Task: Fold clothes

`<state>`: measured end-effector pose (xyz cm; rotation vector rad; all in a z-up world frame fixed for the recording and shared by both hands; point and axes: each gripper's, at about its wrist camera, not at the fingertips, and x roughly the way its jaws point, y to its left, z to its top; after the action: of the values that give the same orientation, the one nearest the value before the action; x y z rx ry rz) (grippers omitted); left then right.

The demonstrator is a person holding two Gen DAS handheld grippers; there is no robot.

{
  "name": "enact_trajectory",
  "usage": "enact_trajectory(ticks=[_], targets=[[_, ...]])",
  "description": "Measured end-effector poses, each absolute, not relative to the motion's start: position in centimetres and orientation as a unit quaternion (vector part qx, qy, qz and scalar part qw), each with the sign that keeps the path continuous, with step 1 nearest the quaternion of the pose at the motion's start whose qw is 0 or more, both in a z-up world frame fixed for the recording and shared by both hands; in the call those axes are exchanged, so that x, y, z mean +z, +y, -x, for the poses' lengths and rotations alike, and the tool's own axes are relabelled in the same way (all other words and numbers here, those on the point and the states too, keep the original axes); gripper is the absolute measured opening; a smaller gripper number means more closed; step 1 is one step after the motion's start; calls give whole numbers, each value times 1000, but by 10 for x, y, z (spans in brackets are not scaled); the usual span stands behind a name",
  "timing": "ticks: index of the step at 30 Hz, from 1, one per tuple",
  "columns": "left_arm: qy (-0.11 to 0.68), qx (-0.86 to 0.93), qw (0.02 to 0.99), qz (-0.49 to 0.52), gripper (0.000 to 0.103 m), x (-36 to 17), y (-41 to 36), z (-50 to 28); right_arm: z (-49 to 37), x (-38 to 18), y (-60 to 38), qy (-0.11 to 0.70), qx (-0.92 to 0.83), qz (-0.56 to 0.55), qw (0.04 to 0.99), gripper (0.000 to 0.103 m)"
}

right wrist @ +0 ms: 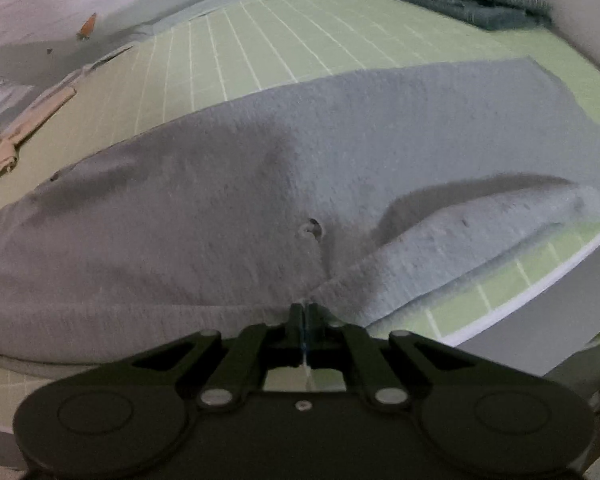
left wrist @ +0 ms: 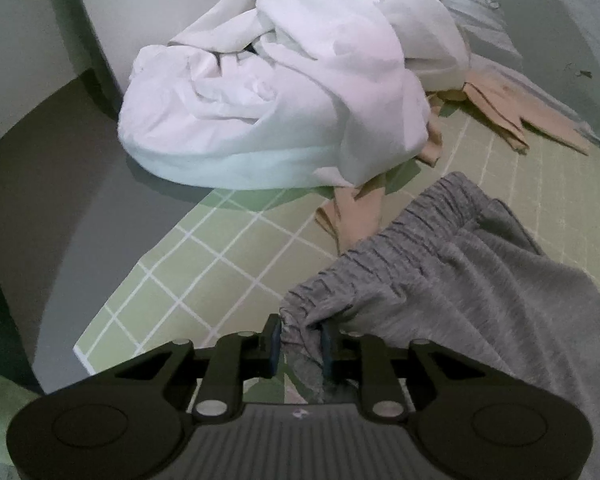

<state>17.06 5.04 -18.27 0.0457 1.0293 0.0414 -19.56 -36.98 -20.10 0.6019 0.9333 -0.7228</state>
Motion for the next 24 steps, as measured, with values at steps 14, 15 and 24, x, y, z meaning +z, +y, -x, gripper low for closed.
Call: enact_trajectory(ticks=[14, 15, 24], targets=[[429, -58, 899, -68, 80, -134, -37, -113, 212, -182, -403, 409, -338, -236, 814, 82], [435, -82, 894, -75, 82, -138, -55, -105, 217, -182, -409, 408, -341, -232, 815, 89], [508, -227, 819, -137, 82, -185, -199, -19, 260, -185, -489, 395, -374, -202, 815, 99]])
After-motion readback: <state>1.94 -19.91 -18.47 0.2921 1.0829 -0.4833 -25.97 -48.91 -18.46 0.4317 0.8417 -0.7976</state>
